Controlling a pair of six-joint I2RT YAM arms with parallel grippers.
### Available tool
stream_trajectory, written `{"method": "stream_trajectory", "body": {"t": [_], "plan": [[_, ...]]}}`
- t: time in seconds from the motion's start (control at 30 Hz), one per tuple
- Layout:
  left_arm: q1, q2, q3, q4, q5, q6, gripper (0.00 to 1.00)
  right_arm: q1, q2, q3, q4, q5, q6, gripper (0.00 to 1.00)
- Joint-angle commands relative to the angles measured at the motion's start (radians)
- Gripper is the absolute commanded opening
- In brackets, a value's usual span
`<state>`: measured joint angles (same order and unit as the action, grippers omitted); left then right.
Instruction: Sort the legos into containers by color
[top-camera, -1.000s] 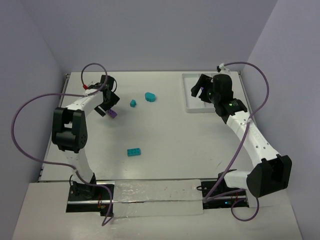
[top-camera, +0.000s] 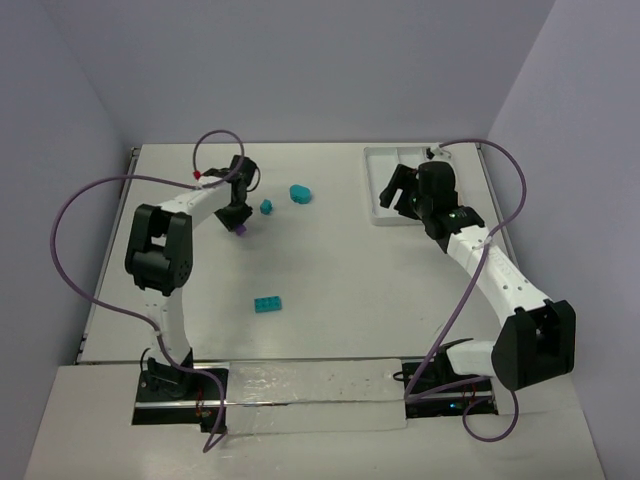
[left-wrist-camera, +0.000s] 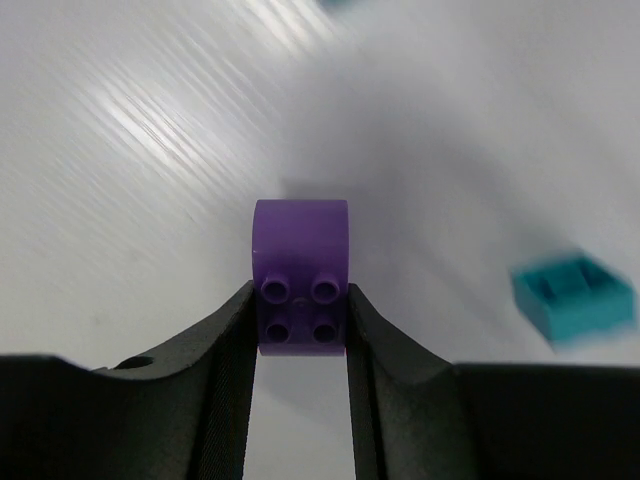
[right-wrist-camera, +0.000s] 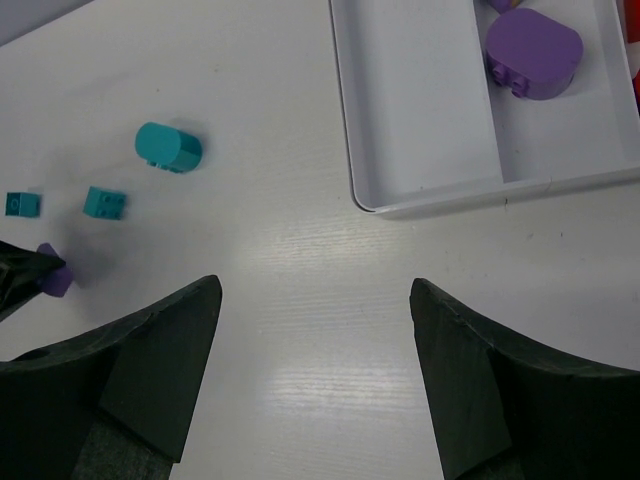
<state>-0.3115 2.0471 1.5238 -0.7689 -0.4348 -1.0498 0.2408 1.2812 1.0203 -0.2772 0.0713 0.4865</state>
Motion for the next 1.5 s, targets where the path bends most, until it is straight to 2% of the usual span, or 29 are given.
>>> {"method": "stream_trajectory", "body": {"t": [0.0,0.1,0.2,0.4,0.5,0.63,0.67,0.7,0.8,0.83,0.93,1.07,1.27,1.4,1.47], "plan": [[-0.221,-0.153,0.028,0.008,-0.014,0.142,0.0,-0.009,-0.011,0.029,-0.015,0.055,-0.013,0.84],[-0.371,-0.169,0.016,0.044,-0.017,0.208,0.0,-0.013,-0.053,-0.006,-0.013,0.088,-0.005,0.84],[-0.473,-0.119,0.074,0.015,-0.006,0.22,0.0,-0.016,-0.099,-0.038,-0.028,0.128,0.007,0.84],[-0.588,0.016,0.168,0.005,0.02,0.222,0.0,-0.035,-0.217,-0.107,-0.052,0.185,0.018,0.84],[-0.61,0.056,0.197,0.001,0.029,0.218,0.02,-0.04,-0.244,-0.124,-0.062,0.199,0.017,0.84],[-0.618,0.086,0.208,0.018,0.066,0.218,0.19,-0.043,-0.259,-0.136,-0.077,0.206,0.012,0.84],[-0.618,0.087,0.208,0.019,0.067,0.218,0.2,-0.043,-0.26,-0.137,-0.077,0.206,0.012,0.84],[-0.618,0.09,0.207,0.021,0.074,0.221,0.33,-0.044,-0.257,-0.142,-0.077,0.204,0.013,0.84],[-0.618,0.084,0.201,0.022,0.084,0.222,0.61,-0.043,-0.256,-0.146,-0.077,0.195,0.015,0.84],[-0.617,0.081,0.2,0.019,0.085,0.22,0.75,-0.044,-0.256,-0.146,-0.077,0.191,0.016,0.84],[-0.618,0.037,0.211,-0.001,0.074,0.217,0.92,-0.043,-0.255,-0.155,-0.073,0.161,0.015,0.84],[-0.599,-0.078,0.192,-0.046,0.03,0.217,0.92,-0.014,-0.238,-0.174,-0.066,0.104,0.017,0.84],[-0.471,-0.358,0.02,-0.057,0.021,0.191,0.92,0.176,-0.145,-0.198,-0.036,0.125,0.064,0.84],[-0.283,-0.581,-0.147,-0.053,0.025,0.175,0.92,0.349,0.009,-0.155,-0.006,0.123,0.055,0.86],[-0.233,-0.643,-0.204,-0.049,0.029,0.175,0.92,0.421,0.083,-0.116,-0.019,0.137,0.042,0.88]]}}
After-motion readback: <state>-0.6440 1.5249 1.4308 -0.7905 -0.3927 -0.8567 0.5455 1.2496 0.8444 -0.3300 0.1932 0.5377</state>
